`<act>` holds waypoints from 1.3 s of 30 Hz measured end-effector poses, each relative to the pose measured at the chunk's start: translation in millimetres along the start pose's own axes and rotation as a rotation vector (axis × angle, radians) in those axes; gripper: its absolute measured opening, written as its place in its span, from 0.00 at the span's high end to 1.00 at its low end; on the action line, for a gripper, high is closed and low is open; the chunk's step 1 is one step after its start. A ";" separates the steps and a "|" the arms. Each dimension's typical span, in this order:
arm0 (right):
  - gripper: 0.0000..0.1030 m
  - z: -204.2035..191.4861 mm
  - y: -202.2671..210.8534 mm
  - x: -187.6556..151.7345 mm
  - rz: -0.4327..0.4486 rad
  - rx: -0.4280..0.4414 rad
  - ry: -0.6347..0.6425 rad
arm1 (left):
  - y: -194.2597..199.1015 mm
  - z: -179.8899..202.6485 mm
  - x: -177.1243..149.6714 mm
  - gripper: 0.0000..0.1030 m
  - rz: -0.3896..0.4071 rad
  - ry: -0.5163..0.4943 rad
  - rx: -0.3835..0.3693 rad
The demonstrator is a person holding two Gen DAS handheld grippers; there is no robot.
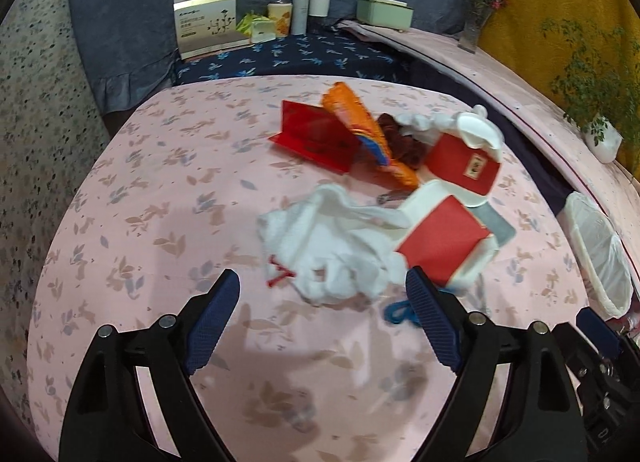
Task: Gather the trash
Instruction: 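Grasp the blue hair tie with the right tool while the left tool grasps the white gloves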
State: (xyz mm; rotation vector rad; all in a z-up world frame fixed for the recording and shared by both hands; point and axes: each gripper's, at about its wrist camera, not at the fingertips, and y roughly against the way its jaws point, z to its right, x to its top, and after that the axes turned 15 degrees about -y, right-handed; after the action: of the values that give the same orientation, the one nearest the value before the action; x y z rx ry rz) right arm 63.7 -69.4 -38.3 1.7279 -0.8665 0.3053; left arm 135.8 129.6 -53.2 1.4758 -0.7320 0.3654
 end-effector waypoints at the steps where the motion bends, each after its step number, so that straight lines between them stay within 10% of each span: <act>1: 0.45 -5.2 -4.0 -2.0 -0.008 0.003 0.006 | -1.2 -4.3 -0.2 0.22 -0.002 0.005 0.005; 19: 0.44 -42.6 -57.2 -13.9 -0.096 0.027 0.012 | -32.7 -16.3 12.5 0.36 -0.020 -0.016 -0.047; 33: 0.53 -58.7 -86.0 -19.5 -0.136 0.037 0.032 | -51.5 -12.0 6.0 0.79 -0.067 -0.024 -0.115; 39: 0.74 -56.5 -88.4 -16.1 -0.137 0.050 0.029 | -50.9 -11.0 3.8 0.90 -0.070 -0.013 -0.128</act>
State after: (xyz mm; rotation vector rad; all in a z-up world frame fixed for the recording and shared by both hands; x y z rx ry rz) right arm 125.4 -2.1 -92.5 1.8155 -0.7208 0.2614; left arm 173.5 134.8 -89.0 1.3804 -0.6998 0.2518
